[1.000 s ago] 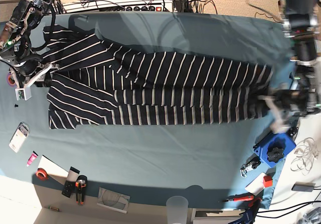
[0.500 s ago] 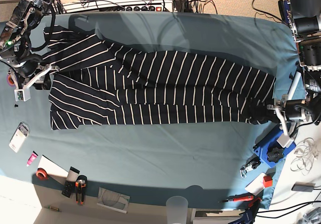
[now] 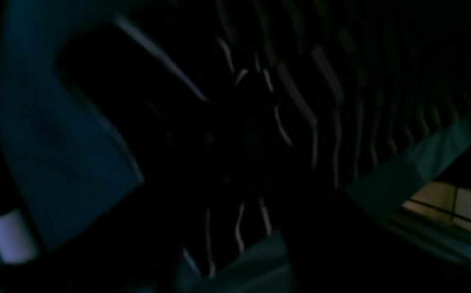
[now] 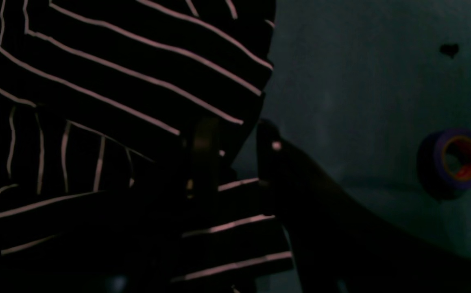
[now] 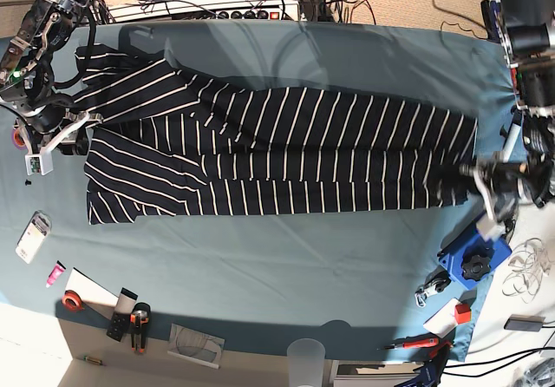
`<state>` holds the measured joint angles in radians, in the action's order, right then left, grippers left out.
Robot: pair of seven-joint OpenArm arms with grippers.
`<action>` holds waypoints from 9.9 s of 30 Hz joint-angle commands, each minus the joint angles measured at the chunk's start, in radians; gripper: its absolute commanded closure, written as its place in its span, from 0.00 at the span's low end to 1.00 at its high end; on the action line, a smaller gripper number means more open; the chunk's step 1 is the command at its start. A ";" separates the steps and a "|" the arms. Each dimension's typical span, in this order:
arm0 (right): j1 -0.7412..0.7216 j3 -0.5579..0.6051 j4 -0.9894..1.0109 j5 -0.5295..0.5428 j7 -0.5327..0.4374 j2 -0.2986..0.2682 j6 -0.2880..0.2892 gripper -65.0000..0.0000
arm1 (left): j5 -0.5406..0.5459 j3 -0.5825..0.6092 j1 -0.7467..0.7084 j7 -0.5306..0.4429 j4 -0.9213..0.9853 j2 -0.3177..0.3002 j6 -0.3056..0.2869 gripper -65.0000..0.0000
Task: Layout the t-shirt on the table in an organized manner, then fold the t-shirt properly
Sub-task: 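Hold the folded shirt with the right gripper and adjust the left gripper's grip, then fold the shirt end with the left gripper toward the right gripper, then press the fold with the left gripper and grasp the shirt with the right gripper, then fold the shirt over with the right gripper toward the left gripper, then release the shirt with the right gripper and lift away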
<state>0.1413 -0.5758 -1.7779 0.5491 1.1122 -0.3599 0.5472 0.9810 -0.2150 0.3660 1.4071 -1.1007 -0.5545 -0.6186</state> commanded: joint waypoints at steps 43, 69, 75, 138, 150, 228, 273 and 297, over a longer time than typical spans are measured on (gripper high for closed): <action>-0.009 -0.008 -0.014 0.011 -0.025 -0.019 -0.002 0.75 | 0.067 -0.004 -0.124 -0.011 -0.015 0.093 0.074 1.00; -0.009 -0.008 -0.014 0.011 -0.032 -0.019 -0.002 0.75 | 0.270 -0.004 -0.051 -0.011 -0.178 -0.022 -0.008 1.00; -0.009 -0.008 -0.014 0.011 -0.033 -0.019 -0.002 0.75 | 0.074 -0.003 -0.149 -0.021 -0.476 0.114 0.017 1.00; -0.010 -0.006 -0.015 -0.022 -0.073 0.049 -0.002 0.75 | -0.513 0.312 -0.040 -0.184 -0.534 0.668 0.259 0.52; -0.008 -0.006 -0.014 -0.046 -0.018 0.049 -0.003 0.47 | -0.505 0.298 -0.064 -0.185 -0.534 0.657 0.251 0.52; -0.310 0.250 0.254 -0.430 -0.004 0.019 -0.116 1.00 | -0.247 0.003 -0.243 -0.105 -0.540 0.582 0.150 1.00; -0.224 1.072 -0.160 -0.723 0.212 0.191 -0.327 0.67 | -0.027 -0.254 -0.283 -0.072 -0.540 0.327 0.067 1.00; -0.186 0.936 -0.457 -0.867 0.089 0.089 -0.351 0.67 | -0.027 -0.254 -0.302 -0.072 -0.540 0.327 0.045 1.00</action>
<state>-0.0303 0.3622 -2.2181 -0.2951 1.2194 -0.2661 0.2058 0.9283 -0.4660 0.0475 1.3464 -1.6238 -0.2169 -0.5701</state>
